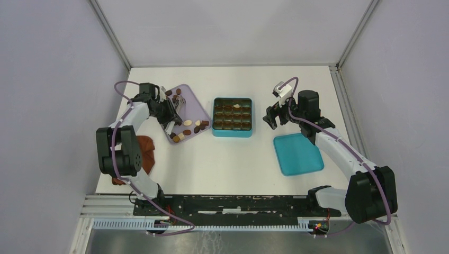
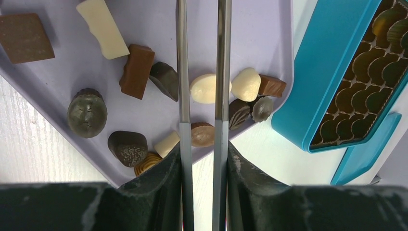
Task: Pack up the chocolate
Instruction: Pick up the fake chocolate from the plate, then place the fake chocolate in the packing box, then pick up the fake chocolate from the plate, then place the fake chocolate in the packing box.
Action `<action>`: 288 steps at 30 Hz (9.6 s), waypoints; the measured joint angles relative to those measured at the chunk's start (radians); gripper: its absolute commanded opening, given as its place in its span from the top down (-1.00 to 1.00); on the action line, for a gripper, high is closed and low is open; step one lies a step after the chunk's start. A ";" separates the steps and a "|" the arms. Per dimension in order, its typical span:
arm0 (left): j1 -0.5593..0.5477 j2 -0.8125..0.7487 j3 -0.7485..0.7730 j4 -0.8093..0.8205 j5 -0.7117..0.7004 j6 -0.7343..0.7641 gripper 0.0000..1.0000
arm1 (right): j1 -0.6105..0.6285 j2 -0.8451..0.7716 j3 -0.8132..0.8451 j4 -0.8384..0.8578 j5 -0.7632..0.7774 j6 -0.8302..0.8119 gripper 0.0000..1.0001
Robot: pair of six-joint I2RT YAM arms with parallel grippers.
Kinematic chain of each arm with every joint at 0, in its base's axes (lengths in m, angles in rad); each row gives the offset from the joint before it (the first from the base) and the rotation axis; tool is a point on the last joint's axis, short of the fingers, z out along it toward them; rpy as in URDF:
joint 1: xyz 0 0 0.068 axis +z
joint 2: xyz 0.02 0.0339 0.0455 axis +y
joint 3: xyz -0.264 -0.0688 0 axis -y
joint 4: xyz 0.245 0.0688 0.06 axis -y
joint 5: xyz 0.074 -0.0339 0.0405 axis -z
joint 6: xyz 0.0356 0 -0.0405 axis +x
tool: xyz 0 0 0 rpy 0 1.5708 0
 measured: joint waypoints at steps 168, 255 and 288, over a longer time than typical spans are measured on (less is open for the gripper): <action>-0.317 -0.354 -0.077 -0.389 -0.382 0.037 0.18 | -0.077 0.022 0.023 -0.129 -0.352 -0.189 -0.77; -0.305 -0.385 -0.040 -0.330 -0.234 0.079 0.96 | -0.077 0.024 0.023 -0.132 -0.356 -0.201 -0.79; -0.626 -0.087 0.159 -0.241 -0.380 -0.047 0.90 | -0.077 0.024 0.023 -0.136 -0.360 -0.209 -0.79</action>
